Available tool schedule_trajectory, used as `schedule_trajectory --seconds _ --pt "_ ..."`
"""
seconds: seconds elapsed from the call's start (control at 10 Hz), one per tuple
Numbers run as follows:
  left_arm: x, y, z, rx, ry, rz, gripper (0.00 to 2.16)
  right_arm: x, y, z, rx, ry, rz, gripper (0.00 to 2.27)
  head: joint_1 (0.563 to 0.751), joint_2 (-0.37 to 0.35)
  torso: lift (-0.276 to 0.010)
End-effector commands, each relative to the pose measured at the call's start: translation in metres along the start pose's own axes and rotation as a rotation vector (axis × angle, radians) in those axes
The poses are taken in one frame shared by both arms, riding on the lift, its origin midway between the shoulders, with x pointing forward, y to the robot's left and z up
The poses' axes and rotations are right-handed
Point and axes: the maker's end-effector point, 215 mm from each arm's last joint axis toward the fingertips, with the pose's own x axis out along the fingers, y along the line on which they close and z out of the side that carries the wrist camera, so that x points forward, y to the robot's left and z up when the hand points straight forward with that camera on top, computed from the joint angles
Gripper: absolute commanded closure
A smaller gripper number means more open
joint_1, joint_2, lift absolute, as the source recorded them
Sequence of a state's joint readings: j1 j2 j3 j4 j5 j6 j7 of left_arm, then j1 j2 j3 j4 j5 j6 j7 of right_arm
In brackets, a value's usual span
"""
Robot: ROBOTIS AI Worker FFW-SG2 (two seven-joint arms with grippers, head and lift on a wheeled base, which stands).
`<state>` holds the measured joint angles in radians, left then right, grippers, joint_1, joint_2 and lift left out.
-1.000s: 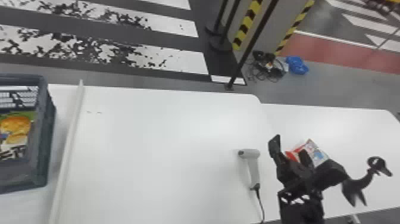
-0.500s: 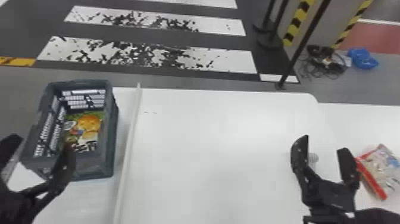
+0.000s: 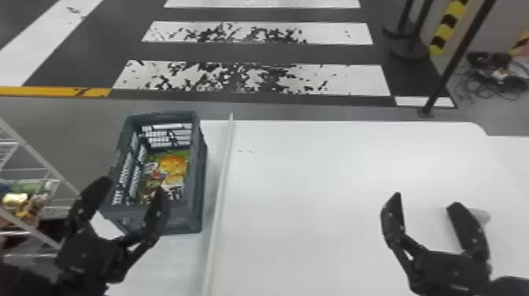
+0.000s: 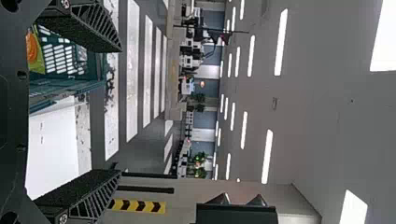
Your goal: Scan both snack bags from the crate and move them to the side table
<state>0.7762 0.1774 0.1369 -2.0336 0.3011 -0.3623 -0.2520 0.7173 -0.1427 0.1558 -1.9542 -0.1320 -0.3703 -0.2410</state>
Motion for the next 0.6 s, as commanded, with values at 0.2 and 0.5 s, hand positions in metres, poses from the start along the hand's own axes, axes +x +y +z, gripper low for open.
schedule_trajectory --seconds 0.2,0.5 --pt "0.022 0.020 -0.009 -0.039 0.151 0.066 0.07 -0.009 0.005 -0.003 -0.020 0.046 0.008 0.08 0.695 0.101 -0.029" --pt "0.046 0.062 -0.019 -0.102 0.284 0.143 0.07 -0.019 0.009 -0.011 -0.044 0.076 0.025 0.09 0.695 0.138 -0.029"
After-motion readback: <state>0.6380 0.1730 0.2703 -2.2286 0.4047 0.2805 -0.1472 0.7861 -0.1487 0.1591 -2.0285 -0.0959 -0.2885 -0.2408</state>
